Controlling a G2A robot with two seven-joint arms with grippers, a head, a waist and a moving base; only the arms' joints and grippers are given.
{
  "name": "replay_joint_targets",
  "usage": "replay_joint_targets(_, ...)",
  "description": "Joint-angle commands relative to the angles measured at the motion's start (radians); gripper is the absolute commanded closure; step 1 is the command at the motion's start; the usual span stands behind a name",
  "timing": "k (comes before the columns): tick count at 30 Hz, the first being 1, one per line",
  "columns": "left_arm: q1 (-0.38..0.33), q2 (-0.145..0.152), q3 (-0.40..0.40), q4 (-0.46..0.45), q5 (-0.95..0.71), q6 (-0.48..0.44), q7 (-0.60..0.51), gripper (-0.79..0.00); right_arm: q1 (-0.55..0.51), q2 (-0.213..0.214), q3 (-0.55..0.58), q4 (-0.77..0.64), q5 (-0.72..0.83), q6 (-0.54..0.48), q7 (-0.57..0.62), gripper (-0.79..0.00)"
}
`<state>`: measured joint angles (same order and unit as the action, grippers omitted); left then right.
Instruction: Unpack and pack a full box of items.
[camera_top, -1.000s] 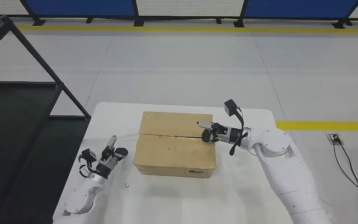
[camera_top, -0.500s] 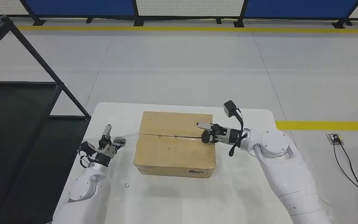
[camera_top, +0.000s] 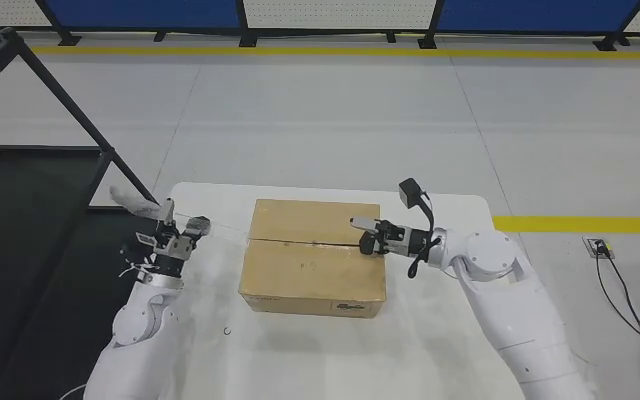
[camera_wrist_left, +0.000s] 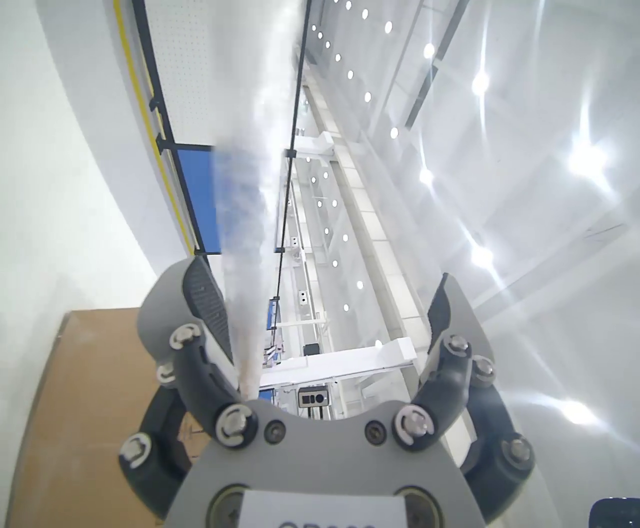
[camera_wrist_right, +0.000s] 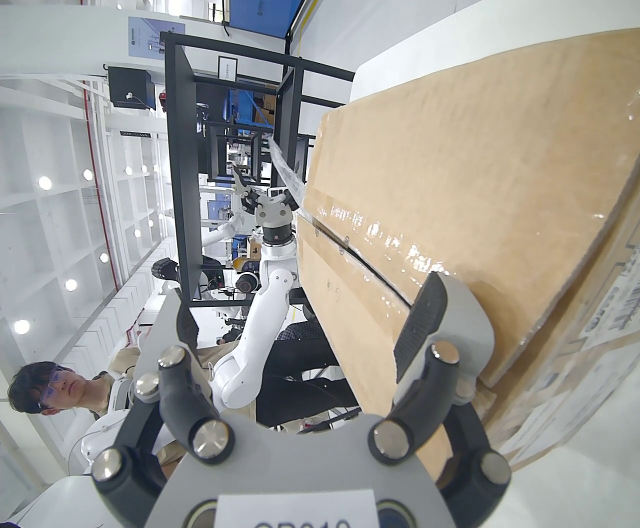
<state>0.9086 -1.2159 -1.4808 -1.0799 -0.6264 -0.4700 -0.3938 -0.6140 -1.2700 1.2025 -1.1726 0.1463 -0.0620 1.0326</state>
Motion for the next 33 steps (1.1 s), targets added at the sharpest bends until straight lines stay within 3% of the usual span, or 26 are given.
replay_joint_targets(1,0.000,0.000,-0.002,-0.025,0.005,-0.003,0.000,-0.785,0.002,0.001,-0.002,0.001,0.002,-0.002,-0.002,-0.785)
replay_joint_targets(11,0.040,-0.002,-0.009,-0.185,0.063,-0.019,0.028,-0.785,-0.010,0.008,0.001,0.000,0.014,-0.010,-0.015,-0.785)
replay_joint_targets(24,0.127,-0.002,-0.019,-0.361,0.259,-0.080,0.125,-0.785,-0.015,0.012,-0.006,-0.001,0.028,-0.006,-0.041,-0.785)
replay_joint_targets(33,0.151,-0.010,0.031,-0.447,0.374,-0.061,0.160,-0.785,-0.019,0.015,-0.007,0.002,0.047,-0.020,-0.053,-0.785)
